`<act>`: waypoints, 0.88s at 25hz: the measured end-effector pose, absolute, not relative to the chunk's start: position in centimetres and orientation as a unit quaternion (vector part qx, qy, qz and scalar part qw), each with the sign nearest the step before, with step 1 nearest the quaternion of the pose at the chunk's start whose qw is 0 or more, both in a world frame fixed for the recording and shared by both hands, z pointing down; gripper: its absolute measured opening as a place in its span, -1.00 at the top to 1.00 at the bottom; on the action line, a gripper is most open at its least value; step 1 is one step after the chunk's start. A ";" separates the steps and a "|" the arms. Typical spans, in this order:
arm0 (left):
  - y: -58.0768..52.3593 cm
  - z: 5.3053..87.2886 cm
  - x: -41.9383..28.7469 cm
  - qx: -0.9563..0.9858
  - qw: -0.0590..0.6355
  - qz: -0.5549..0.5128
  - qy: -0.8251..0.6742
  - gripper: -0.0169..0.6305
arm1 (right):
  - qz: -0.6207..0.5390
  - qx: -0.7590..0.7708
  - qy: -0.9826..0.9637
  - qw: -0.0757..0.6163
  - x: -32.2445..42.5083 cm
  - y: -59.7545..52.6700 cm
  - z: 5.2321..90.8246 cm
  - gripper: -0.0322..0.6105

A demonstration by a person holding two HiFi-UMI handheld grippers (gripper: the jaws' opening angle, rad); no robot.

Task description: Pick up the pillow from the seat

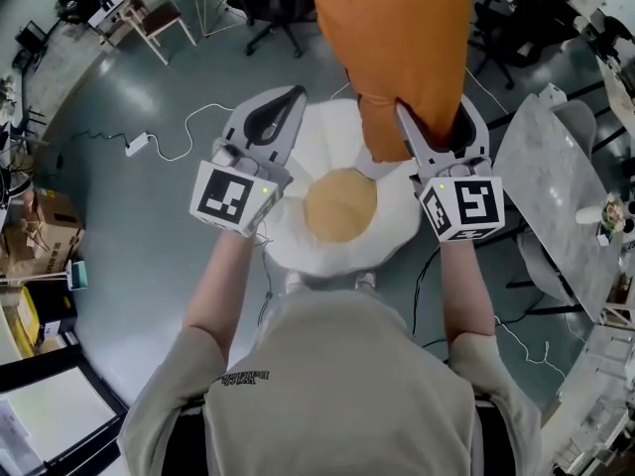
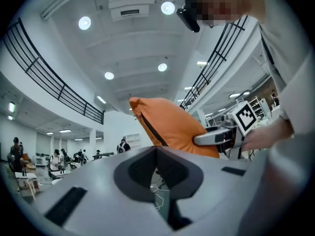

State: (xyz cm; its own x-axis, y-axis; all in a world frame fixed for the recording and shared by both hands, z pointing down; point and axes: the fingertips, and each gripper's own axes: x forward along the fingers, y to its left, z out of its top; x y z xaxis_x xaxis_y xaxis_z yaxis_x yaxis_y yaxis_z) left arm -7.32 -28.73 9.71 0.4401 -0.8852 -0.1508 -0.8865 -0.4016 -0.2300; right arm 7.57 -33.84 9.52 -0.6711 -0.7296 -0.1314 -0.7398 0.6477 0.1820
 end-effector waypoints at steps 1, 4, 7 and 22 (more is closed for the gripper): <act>-28.1 9.8 -7.4 -0.834 0.136 0.009 0.535 0.92 | 0.109 -0.406 0.907 0.025 7.7 -33.3 10.1 -0.09; -26.7 11.0 -7.9 -0.826 0.137 0.010 0.546 0.92 | 0.096 -0.407 0.908 0.024 7.9 -32.1 11.8 -0.10; -25.8 11.8 -7.9 -0.827 0.146 0.015 0.543 0.92 | 0.079 -0.404 0.911 0.016 7.9 -31.6 13.3 -0.11; -25.8 15.5 -7.8 -0.836 0.101 -0.032 0.539 0.92 | 0.084 -0.421 0.903 0.037 8.9 -30.7 12.5 -0.14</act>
State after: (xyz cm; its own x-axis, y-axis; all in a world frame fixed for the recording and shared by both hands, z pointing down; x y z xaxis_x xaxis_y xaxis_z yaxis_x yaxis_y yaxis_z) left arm -7.78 -25.79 15.46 0.4165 -0.9075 -0.0551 -0.8946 -0.3983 -0.2025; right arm 8.86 -30.72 12.52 -0.6435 -0.7529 -0.1379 -0.7654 0.6320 0.1211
